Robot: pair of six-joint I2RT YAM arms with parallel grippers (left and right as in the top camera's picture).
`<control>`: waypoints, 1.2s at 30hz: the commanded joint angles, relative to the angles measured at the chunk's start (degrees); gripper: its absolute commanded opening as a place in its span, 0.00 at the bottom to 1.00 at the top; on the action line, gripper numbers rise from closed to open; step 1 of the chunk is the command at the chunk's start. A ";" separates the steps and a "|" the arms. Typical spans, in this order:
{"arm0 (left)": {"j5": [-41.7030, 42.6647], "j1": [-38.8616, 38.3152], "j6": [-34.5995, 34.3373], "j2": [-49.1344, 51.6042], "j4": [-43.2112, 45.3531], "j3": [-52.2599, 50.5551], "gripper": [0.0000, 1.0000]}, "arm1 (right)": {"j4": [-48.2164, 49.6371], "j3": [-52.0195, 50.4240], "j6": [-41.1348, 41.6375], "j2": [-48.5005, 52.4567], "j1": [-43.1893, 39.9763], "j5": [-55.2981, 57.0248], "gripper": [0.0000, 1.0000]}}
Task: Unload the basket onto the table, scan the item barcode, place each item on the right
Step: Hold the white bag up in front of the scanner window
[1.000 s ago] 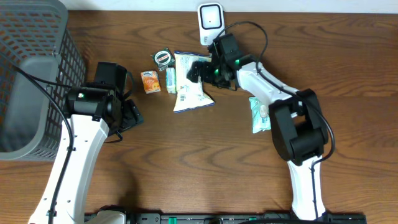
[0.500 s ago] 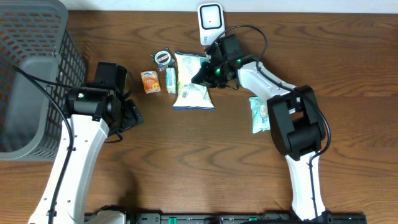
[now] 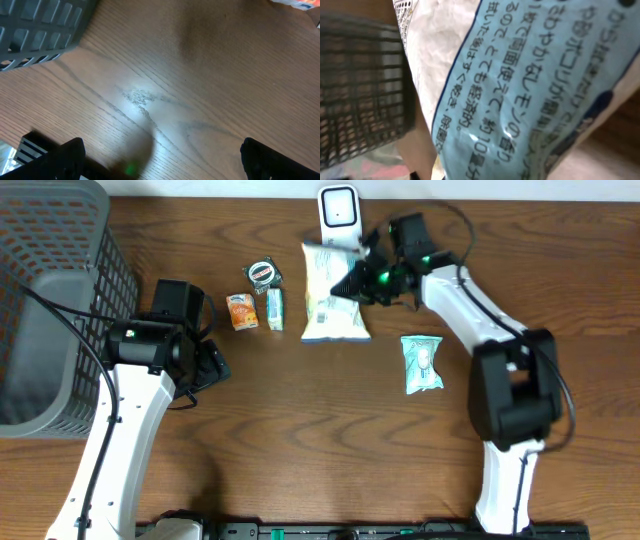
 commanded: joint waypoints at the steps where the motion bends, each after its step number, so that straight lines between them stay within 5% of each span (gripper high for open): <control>1: -0.55 0.20 -0.31 0.09 -0.15 -0.22 0.98 | 0.61 0.44 -2.86 -8.35 0.57 -3.32 0.01; 13: -0.55 0.20 -0.31 0.09 -0.15 -0.22 0.98 | 3.65 0.44 -15.74 -20.68 0.61 -4.09 0.01; 36: -0.55 0.20 -0.31 0.09 -0.15 -0.22 0.98 | 12.35 0.44 -14.32 -20.83 1.14 -9.05 0.01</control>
